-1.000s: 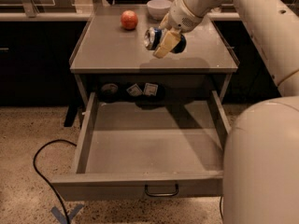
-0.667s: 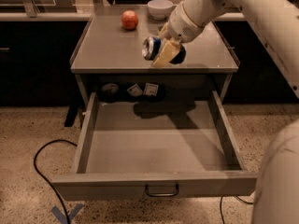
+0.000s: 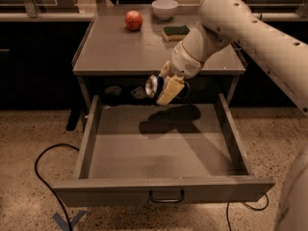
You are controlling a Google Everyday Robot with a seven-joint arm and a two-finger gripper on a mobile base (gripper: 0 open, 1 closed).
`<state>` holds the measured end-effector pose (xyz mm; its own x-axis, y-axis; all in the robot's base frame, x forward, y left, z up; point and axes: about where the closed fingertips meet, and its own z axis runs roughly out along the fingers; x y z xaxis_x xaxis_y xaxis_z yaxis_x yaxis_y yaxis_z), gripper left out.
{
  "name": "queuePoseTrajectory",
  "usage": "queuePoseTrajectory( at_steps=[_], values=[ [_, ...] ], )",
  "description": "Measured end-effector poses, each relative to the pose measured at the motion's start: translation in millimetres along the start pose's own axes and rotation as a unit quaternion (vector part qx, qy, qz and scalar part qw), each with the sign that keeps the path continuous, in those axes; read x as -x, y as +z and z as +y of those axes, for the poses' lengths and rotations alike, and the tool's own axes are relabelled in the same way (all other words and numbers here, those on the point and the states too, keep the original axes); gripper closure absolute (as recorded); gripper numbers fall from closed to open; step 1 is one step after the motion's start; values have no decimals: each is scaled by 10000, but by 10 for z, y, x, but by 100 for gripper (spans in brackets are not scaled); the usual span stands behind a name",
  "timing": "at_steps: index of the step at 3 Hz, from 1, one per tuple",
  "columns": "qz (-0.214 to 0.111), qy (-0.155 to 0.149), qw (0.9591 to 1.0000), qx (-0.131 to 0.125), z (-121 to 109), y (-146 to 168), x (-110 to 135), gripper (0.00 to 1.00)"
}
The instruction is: Place pepsi can into top drawer
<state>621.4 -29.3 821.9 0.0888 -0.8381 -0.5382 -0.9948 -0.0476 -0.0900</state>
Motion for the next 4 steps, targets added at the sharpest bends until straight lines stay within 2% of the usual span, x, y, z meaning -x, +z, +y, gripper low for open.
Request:
queuePoseTrajectory(
  at_steps=[1,2,3,4],
  values=[
    [1,-186,9994,287,-15,340,-232,100],
    [0,-186,9994,287,-14,341,-233,100],
    [-71,-67,9995,306,93,502,-364,100],
    [-301,328,9982,414,322,839,-656,100]
  ],
)
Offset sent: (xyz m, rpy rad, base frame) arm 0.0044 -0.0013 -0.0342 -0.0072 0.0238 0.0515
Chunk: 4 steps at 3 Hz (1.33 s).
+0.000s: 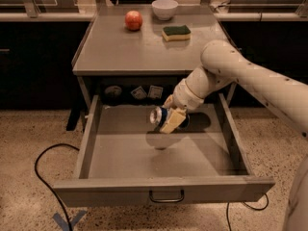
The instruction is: Place pepsi can into top drawer
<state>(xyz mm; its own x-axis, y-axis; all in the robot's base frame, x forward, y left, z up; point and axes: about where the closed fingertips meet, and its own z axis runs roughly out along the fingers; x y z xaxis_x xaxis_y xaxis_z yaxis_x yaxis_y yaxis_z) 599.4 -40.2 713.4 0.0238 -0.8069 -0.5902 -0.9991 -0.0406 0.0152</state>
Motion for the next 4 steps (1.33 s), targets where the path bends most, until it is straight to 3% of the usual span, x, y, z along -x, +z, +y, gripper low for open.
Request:
queuePoseTrajectory(
  at_steps=[1,3,4],
  values=[
    [-225,384,9989,170,99,381,-312,100],
    [-165,509,9973,503,134,962,-531,100],
    [-165,509,9973,503,134,939,-514,82]
  ],
)
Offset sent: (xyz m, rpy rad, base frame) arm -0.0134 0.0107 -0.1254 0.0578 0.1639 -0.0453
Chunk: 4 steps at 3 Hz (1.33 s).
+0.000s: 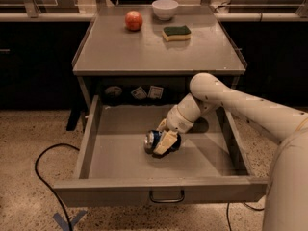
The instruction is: Place pepsi can into top drawer
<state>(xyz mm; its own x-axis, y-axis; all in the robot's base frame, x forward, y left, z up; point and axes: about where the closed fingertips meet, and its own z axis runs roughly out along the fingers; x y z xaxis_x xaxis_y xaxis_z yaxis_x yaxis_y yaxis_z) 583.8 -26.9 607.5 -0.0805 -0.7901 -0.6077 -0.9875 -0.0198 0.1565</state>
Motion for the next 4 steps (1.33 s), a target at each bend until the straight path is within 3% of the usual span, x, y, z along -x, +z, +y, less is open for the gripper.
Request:
queuePoseTrajectory(
  at_steps=[3,4],
  values=[
    [0,0,10000,1,0,1,0,12],
    [0,0,10000,2,0,2,0,0]
  ],
)
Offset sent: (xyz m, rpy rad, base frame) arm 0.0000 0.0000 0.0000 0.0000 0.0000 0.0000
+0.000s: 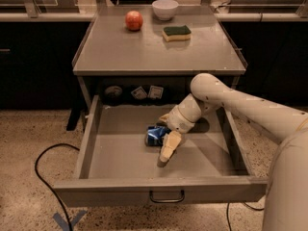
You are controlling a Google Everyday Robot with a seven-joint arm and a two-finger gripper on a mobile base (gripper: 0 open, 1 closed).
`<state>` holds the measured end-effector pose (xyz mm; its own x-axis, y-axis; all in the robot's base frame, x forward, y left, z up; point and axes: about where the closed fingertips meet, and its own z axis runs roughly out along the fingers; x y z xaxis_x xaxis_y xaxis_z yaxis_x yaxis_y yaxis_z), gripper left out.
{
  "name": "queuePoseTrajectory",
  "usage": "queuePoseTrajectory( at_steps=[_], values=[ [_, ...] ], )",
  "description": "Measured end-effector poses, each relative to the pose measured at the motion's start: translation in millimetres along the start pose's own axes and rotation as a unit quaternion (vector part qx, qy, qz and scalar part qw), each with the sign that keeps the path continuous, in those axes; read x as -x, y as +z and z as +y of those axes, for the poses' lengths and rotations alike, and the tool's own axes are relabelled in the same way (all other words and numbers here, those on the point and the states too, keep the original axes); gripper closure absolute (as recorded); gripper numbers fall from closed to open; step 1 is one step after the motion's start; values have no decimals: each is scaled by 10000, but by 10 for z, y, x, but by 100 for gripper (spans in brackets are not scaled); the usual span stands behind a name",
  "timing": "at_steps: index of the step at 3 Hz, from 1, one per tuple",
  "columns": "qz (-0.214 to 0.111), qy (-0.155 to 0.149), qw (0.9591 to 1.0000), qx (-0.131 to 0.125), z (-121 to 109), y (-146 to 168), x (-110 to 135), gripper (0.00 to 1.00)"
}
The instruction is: Place pepsi can into top drawer
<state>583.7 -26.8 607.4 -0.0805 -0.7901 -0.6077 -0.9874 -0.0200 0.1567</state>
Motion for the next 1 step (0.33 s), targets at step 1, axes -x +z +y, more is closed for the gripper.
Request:
queuePoseTrajectory(
  at_steps=[1],
  values=[
    [0,0,10000,0,0,0,0,0]
  ],
)
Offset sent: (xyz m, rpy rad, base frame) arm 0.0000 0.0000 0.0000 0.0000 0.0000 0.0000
